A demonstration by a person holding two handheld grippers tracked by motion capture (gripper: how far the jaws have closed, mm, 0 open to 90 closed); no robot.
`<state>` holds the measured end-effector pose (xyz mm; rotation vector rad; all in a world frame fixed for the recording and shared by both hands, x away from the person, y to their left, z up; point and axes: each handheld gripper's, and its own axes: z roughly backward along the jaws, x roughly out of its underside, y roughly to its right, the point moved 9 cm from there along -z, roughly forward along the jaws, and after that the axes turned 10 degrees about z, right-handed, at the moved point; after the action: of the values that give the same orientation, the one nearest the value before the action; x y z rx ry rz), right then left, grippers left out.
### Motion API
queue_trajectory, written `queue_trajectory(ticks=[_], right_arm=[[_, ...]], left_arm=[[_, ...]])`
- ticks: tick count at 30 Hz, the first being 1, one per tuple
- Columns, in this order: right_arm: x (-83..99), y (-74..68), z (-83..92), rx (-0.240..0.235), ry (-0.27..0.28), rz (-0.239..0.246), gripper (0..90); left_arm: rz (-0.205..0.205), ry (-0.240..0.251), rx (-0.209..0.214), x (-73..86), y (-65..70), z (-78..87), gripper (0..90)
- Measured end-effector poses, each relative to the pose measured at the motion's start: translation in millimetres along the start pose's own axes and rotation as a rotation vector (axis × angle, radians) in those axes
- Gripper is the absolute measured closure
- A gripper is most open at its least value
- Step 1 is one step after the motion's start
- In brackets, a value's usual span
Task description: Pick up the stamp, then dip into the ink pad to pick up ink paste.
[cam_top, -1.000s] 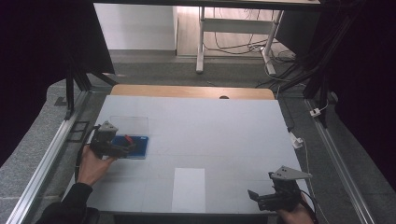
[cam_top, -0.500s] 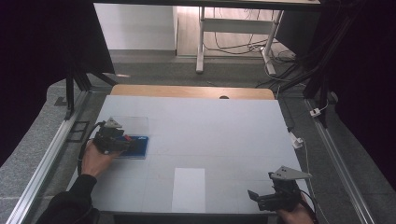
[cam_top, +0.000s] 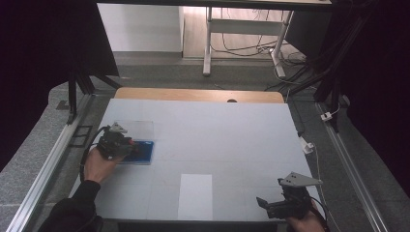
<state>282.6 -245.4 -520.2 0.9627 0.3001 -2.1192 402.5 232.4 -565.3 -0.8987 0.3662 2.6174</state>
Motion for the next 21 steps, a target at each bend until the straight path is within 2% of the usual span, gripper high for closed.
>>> queue_trajectory(ticks=[16,21], right_arm=[[0.2,0.1,0.4,0.000,0.005,-0.001,0.0],[-0.3,-0.2,0.1,-0.001,0.005,-0.002,0.0]], left_arm=[[-0.023,0.064,0.020,-12.3,18.9,12.7,58.0],[-0.022,0.068,0.022,-15.0,22.9,12.0,58.0]])
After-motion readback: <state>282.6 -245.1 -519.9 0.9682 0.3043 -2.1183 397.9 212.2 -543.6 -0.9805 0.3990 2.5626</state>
